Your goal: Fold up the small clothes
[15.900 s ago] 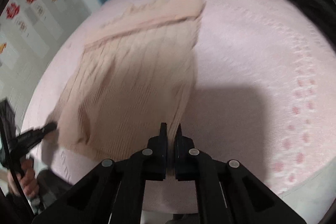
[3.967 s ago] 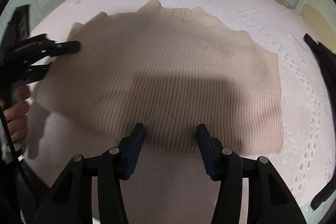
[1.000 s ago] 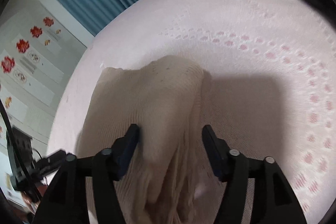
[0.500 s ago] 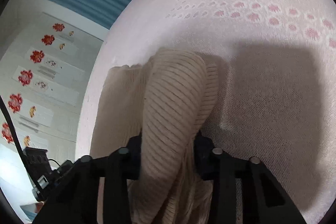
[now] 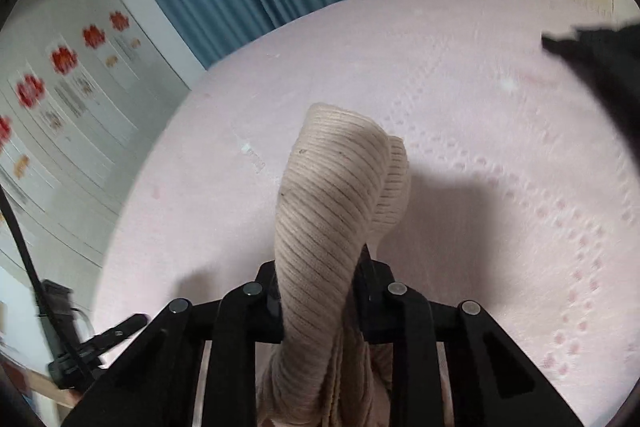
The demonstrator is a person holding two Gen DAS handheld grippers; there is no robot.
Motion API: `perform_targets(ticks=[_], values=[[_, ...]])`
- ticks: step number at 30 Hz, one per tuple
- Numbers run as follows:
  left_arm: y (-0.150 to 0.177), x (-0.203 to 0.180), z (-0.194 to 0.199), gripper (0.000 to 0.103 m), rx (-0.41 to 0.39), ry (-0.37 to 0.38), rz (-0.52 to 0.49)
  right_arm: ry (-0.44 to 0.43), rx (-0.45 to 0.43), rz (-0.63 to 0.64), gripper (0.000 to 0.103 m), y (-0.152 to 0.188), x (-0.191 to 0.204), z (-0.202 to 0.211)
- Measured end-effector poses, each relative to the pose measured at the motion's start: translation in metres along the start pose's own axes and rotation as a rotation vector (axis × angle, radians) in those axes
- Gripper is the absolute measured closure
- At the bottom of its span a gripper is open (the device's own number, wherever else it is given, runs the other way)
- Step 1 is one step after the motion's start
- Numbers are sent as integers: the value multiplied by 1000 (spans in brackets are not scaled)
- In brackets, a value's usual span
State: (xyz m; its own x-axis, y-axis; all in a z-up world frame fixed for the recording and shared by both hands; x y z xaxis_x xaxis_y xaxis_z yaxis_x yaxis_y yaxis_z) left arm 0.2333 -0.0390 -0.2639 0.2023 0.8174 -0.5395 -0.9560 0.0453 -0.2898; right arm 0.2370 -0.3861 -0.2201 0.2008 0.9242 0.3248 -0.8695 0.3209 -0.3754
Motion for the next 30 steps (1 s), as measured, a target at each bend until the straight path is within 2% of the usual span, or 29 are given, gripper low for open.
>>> perform_targets(ticks=[5,8,12,13,15,16,19,20,21,22,23,25,28,30], values=[[4,16,17,49,-21,7,3,4,21,28,78,-6,45,-4],[5,32,21,49,-24,10,26,-69,26,43,79,-11,81,-10],[3,48,19,49,-28,4,45,-301,25,6,79,-20,118,-14],[3,52,16,49,-25,1,45,-400,29,-32,79,-23,120,-19],[5,59,10,49,-12,-12,38,-516,40,-99,79,-25,110,-37],[5,61,5,49,-3,-22,32,-515,43,-108,79,-26,103,-47],[8,62,-8,49,18,-28,14,-431,118,-163,79,-18,58,-103],[9,62,-14,49,27,-25,9,-378,145,-182,78,-13,41,-122],[9,61,-20,49,39,-27,6,-278,180,-193,78,-9,19,-142],[9,61,-24,49,49,-29,4,-243,193,-200,78,-8,7,-151],[8,60,-31,49,62,-31,-1,-258,197,-211,75,-7,-4,-157],[8,54,-42,49,88,-35,-21,-279,185,-215,72,-9,-15,-152],[8,42,-54,50,114,-41,-57,-229,150,-144,68,-10,-23,-130],[13,32,-62,51,134,-14,-81,-189,124,-92,68,-6,-23,-107]])
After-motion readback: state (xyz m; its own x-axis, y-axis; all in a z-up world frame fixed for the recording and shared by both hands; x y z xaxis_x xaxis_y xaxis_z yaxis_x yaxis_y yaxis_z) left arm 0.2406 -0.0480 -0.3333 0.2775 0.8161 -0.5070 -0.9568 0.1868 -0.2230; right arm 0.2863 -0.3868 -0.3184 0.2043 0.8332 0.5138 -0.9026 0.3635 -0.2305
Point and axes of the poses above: each gripper's, at about its wrist camera, not at the fingertips, and z roughly against the way its jaws point, x to its left, y to its underside, the point moved 9 cm from there along -z, roughly the way its jaws point, and after that the axes turned 14 degrees about x, right-handed, at the moved point
